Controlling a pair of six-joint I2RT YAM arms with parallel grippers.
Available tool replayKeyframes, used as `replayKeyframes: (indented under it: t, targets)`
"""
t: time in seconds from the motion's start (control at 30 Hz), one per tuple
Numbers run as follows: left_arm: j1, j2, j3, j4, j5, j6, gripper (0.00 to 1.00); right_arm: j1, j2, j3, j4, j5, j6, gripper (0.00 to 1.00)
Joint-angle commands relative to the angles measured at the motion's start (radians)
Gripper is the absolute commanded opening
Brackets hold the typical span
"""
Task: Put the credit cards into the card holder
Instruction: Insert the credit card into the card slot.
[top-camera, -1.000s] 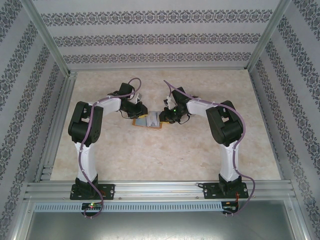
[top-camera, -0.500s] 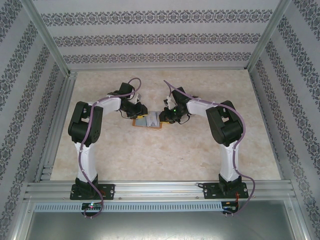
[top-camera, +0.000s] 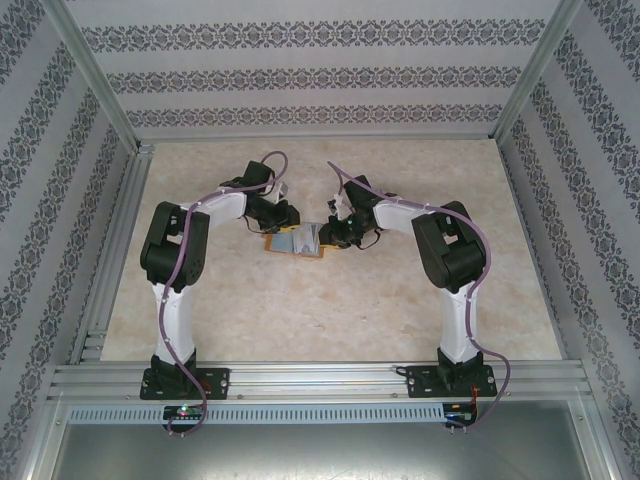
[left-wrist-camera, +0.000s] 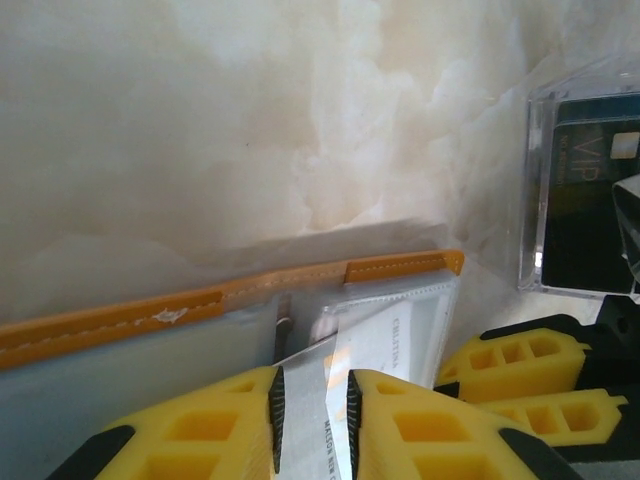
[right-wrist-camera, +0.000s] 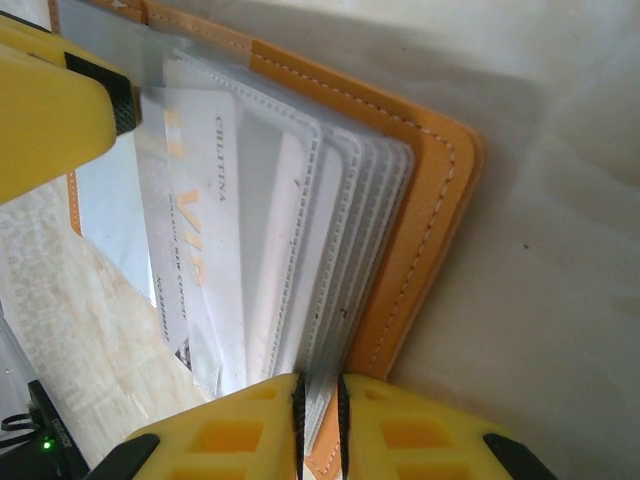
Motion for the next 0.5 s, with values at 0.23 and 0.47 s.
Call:
replayKeyframes:
  t: [0.23, 0.47]
  targets:
    - [-0.009, -0.035, 0.002, -0.062, -0.071, 0.027, 0.31, -0.001, 0.000, -0.017, -0.022, 0.015, -0.026, 0.20]
    - [-0.009, -0.067, -0.031, -0.012, -0.073, -0.002, 0.34, -0.001, -0.004, -0.018, -0.025, 0.016, -0.029, 0.20]
